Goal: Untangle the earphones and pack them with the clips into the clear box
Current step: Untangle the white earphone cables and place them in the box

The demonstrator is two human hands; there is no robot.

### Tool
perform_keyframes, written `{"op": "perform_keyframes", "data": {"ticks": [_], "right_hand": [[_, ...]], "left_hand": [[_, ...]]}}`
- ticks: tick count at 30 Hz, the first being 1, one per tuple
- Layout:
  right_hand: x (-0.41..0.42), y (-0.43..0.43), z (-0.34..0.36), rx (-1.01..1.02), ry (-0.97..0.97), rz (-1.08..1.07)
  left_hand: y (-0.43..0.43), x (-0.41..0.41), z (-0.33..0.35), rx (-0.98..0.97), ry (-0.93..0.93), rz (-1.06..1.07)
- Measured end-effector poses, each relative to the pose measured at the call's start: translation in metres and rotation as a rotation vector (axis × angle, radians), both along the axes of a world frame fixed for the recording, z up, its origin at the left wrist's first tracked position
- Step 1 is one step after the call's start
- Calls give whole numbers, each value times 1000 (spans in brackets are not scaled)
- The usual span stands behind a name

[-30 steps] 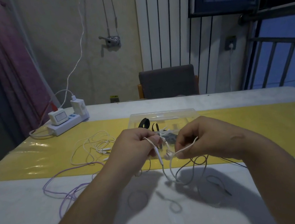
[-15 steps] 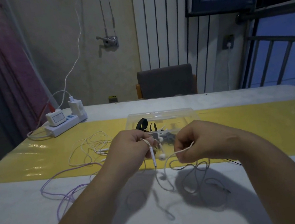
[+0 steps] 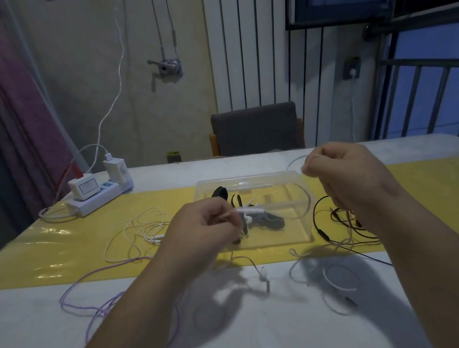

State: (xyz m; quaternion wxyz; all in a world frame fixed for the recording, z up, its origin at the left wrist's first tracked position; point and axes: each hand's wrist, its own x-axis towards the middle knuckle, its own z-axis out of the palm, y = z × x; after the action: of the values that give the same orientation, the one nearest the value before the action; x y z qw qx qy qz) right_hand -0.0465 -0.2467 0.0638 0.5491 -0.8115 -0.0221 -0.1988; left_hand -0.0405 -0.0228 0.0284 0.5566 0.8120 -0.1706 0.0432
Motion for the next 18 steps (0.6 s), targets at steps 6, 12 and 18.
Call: {"op": "perform_keyframes", "data": {"ticks": [6,12,18], "right_hand": [[-1,19,-6,-332,10,-108],[-1,33,-11,-281,14,-108],[3,29,-10,65,102,96]], "left_hand": [[3,0,-3,-49,56,-272],[-6,-1,-12,273,-96,-145],[-11,-3,-12,323,-135,-185]]}}
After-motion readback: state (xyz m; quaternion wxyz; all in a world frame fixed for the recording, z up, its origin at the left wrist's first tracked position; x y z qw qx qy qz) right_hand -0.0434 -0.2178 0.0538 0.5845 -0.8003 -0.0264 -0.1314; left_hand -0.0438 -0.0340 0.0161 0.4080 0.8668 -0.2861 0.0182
